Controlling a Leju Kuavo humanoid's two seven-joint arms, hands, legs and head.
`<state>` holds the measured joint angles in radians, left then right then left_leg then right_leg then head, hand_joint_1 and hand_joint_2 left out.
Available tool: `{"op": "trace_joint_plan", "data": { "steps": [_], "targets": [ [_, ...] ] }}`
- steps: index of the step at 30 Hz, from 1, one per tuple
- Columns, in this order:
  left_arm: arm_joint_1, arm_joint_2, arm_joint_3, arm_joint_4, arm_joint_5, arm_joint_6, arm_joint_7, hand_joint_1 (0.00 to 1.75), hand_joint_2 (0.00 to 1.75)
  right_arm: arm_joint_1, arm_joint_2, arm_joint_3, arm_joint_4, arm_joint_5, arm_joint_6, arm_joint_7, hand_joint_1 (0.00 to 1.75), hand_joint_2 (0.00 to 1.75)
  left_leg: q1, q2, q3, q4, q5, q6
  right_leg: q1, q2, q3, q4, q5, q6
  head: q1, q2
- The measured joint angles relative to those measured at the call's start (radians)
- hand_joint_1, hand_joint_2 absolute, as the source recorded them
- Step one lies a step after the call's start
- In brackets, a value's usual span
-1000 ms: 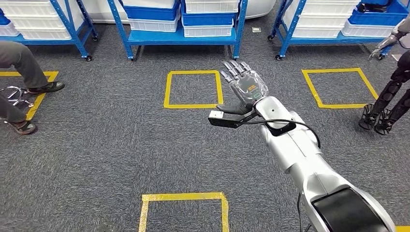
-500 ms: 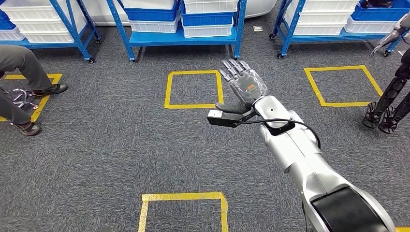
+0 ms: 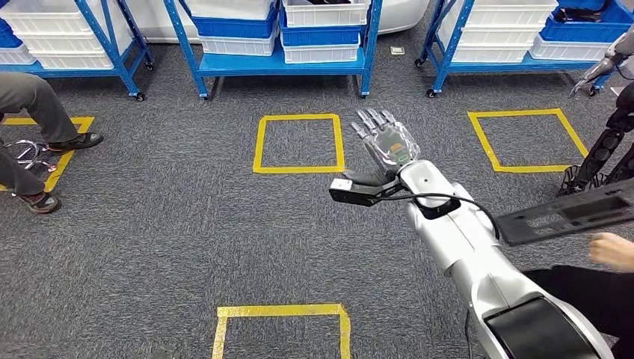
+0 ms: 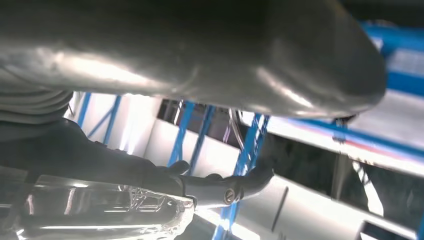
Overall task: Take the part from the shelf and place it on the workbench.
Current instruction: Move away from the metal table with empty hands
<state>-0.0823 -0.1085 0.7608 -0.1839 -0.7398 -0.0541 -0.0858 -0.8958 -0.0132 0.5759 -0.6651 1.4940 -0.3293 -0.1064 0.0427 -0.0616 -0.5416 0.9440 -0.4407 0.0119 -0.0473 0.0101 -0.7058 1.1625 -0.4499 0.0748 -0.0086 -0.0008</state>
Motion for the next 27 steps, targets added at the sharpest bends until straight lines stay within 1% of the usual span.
{"op": "trace_joint_plan", "data": {
  "steps": [1,2,3,5,6,7,8,9,10,11,12,13,14,15,16,17,18,19,20,21,22,23,24,25,26,27],
  "targets": [
    [0.000,0.001,0.001,0.000,-0.002,0.000,0.000,0.00,0.00,0.007,-0.001,-0.001,0.018,0.000,-0.008,0.005,0.00,0.00,0.002,0.000,0.002,0.011,-0.014,-0.012,-0.005,0.003,0.031,-0.061,0.023,0.012,0.001,0.000],
    [-0.001,0.002,0.001,0.000,-0.004,0.000,0.001,0.00,0.00,0.014,0.001,-0.003,0.034,0.000,-0.017,0.011,0.00,0.00,0.003,0.000,0.002,0.025,-0.029,-0.023,-0.009,0.006,0.054,-0.105,0.034,0.012,0.002,0.000],
    [-0.001,0.004,0.002,0.000,-0.006,0.001,0.001,0.00,0.00,0.025,0.001,-0.005,0.050,0.001,-0.025,0.017,0.00,0.00,0.002,0.001,0.001,0.034,-0.042,-0.032,-0.010,0.008,0.068,-0.127,0.033,0.003,0.001,0.000],
    [-0.002,0.004,0.004,0.000,-0.007,0.001,0.002,0.00,0.00,0.044,0.000,-0.009,0.074,-0.001,-0.036,0.029,0.00,0.00,0.003,0.000,0.006,0.036,-0.058,-0.043,-0.005,0.010,0.073,-0.123,0.011,-0.032,-0.004,0.000],
    [-0.001,0.003,0.005,0.000,-0.007,0.002,0.002,0.00,0.00,0.051,-0.001,-0.011,0.085,-0.002,-0.038,0.034,0.00,0.00,0.005,0.001,0.010,0.035,-0.061,-0.047,-0.004,0.010,0.078,-0.120,0.003,-0.043,-0.007,0.000],
    [-0.001,0.003,0.007,-0.001,-0.007,0.002,0.003,0.00,0.00,0.054,0.000,-0.016,0.096,-0.005,-0.039,0.042,0.00,0.00,0.007,0.013,0.007,0.050,-0.065,-0.050,-0.004,0.010,0.086,-0.121,-0.005,-0.053,-0.011,0.000],
    [-0.002,0.003,0.008,-0.001,-0.007,0.001,0.002,0.00,0.00,0.055,0.000,-0.021,0.109,-0.008,-0.040,0.049,0.00,0.00,0.008,0.026,-0.010,0.085,-0.071,-0.051,-0.004,0.010,0.098,-0.122,-0.014,-0.061,-0.014,0.000],
    [-0.003,0.003,0.009,-0.001,-0.006,0.001,0.001,0.00,0.00,0.057,0.001,-0.026,0.121,-0.011,-0.042,0.055,0.00,0.00,0.006,0.041,-0.044,0.141,-0.081,-0.051,-0.001,0.008,0.112,-0.124,-0.025,-0.068,-0.017,0.000],
    [-0.002,0.003,0.010,-0.001,-0.005,0.001,0.001,0.00,0.00,0.061,0.000,-0.031,0.134,-0.014,-0.043,0.061,0.00,0.00,0.005,0.054,-0.093,0.214,-0.093,-0.051,0.003,0.006,0.128,-0.126,-0.037,-0.074,-0.019,0.000],
    [-0.001,0.003,0.012,-0.001,-0.004,0.001,0.000,0.00,0.00,0.068,0.000,-0.034,0.147,-0.016,-0.045,0.064,0.00,0.00,0.003,0.057,-0.151,0.285,-0.102,-0.048,0.008,0.004,0.144,-0.128,-0.051,-0.077,-0.019,0.000],
    [0.002,0.002,0.014,-0.001,-0.004,0.001,-0.001,0.00,0.00,0.077,0.000,-0.037,0.159,-0.017,-0.046,0.065,0.00,0.00,0.000,0.058,-0.202,0.336,-0.097,-0.044,0.012,0.002,0.162,-0.129,-0.065,-0.079,-0.019,0.000],
    [0.006,0.002,0.015,-0.001,-0.003,0.001,-0.001,0.00,0.00,0.085,0.000,-0.041,0.170,-0.018,-0.047,0.067,0.00,0.00,-0.004,0.058,-0.240,0.353,-0.070,-0.036,0.018,0.001,0.182,-0.130,-0.081,-0.081,-0.018,0.000],
    [0.009,0.002,0.017,-0.001,-0.003,0.001,-0.002,0.00,0.00,0.093,0.001,-0.044,0.179,-0.018,-0.048,0.068,0.00,0.00,-0.011,0.058,-0.260,0.330,-0.021,-0.024,0.023,0.001,0.205,-0.132,-0.097,-0.083,-0.019,0.000],
    [0.012,0.002,0.019,-0.001,-0.002,0.001,-0.003,0.00,0.00,0.097,0.002,-0.048,0.186,-0.017,-0.050,0.070,0.00,0.00,-0.020,0.058,-0.258,0.267,0.046,-0.007,0.028,0.001,0.230,-0.136,-0.114,-0.084,-0.019,0.000],
    [0.014,0.004,0.023,-0.001,-0.002,0.001,-0.003,0.00,0.00,0.101,0.003,-0.051,0.193,-0.015,-0.053,0.072,0.00,0.00,-0.031,0.059,-0.247,0.199,0.106,0.013,0.030,0.001,0.252,-0.144,-0.130,-0.085,-0.017,0.000],
    [0.015,0.004,0.026,0.000,-0.002,0.001,-0.003,0.00,0.00,0.102,0.005,-0.054,0.200,-0.012,-0.057,0.072,0.00,0.00,-0.042,0.061,-0.233,0.147,0.147,0.033,0.035,0.001,0.272,-0.157,-0.142,-0.084,-0.011,0.000],
    [0.015,0.006,0.029,0.000,-0.002,0.002,-0.004,0.00,0.00,0.104,0.006,-0.057,0.207,-0.010,-0.060,0.073,0.00,0.00,-0.054,0.062,-0.219,0.111,0.165,0.052,0.033,0.000,0.288,-0.175,-0.149,-0.081,-0.009,0.000],
    [0.015,0.007,0.030,0.000,-0.001,0.002,-0.005,0.00,0.00,0.106,0.009,-0.059,0.212,-0.007,-0.061,0.072,0.00,0.00,-0.062,0.064,-0.206,0.097,0.158,0.067,0.033,-0.001,0.307,-0.195,-0.150,-0.077,-0.010,0.000],
    [0.014,0.006,0.032,-0.001,-0.001,0.003,-0.006,0.00,0.00,0.106,0.012,-0.062,0.215,-0.005,-0.063,0.071,0.00,0.00,-0.068,0.065,-0.187,0.080,0.143,0.078,0.035,-0.004,0.323,-0.210,-0.145,-0.066,-0.013,0.000],
    [0.013,0.008,0.033,-0.002,0.000,0.003,-0.007,0.00,0.00,0.105,0.015,-0.065,0.216,-0.004,-0.063,0.071,0.00,0.00,-0.069,0.065,-0.161,0.053,0.127,0.087,0.034,-0.006,0.332,-0.212,-0.135,-0.053,-0.021,0.000],
    [0.012,0.008,0.035,-0.002,0.001,0.003,-0.008,0.00,0.00,0.102,0.017,-0.068,0.217,-0.002,-0.063,0.070,0.00,0.00,-0.069,0.065,-0.134,0.026,0.114,0.091,0.038,-0.008,0.327,-0.187,-0.119,-0.040,-0.025,0.000],
    [0.011,0.007,0.037,-0.003,0.002,0.003,-0.009,0.00,0.00,0.099,0.018,-0.071,0.218,-0.001,-0.064,0.070,0.00,0.00,-0.066,0.063,-0.104,-0.001,0.102,0.093,0.040,-0.008,0.301,-0.138,-0.102,-0.031,-0.024,0.000],
    [0.010,0.006,0.038,-0.003,0.003,0.003,-0.010,0.00,0.00,0.099,0.018,-0.074,0.221,0.001,-0.064,0.070,0.00,0.00,-0.062,0.061,-0.076,-0.023,0.095,0.091,0.041,-0.008,0.264,-0.073,-0.095,-0.032,-0.024,0.000],
    [0.012,0.004,0.040,-0.003,0.003,0.003,-0.010,0.00,0.00,0.105,0.017,-0.077,0.226,0.003,-0.065,0.070,0.00,0.00,-0.059,0.056,-0.049,-0.042,0.086,0.088,0.040,-0.007,0.221,-0.006,-0.103,-0.040,-0.022,0.000],
    [0.014,0.002,0.041,-0.003,0.002,0.002,-0.010,0.00,0.00,0.117,0.016,-0.078,0.232,0.006,-0.066,0.070,0.00,0.00,-0.054,0.050,-0.020,-0.058,0.076,0.084,0.040,-0.007,0.178,0.043,-0.133,-0.053,-0.021,0.000],
    [0.016,0.000,0.042,-0.002,0.002,0.002,-0.010,0.00,0.00,0.129,0.015,-0.080,0.238,0.009,-0.066,0.069,0.00,0.00,-0.050,0.044,0.009,-0.071,0.065,0.077,0.039,-0.006,0.140,0.066,-0.175,-0.065,-0.021,0.000]
  ]
}}
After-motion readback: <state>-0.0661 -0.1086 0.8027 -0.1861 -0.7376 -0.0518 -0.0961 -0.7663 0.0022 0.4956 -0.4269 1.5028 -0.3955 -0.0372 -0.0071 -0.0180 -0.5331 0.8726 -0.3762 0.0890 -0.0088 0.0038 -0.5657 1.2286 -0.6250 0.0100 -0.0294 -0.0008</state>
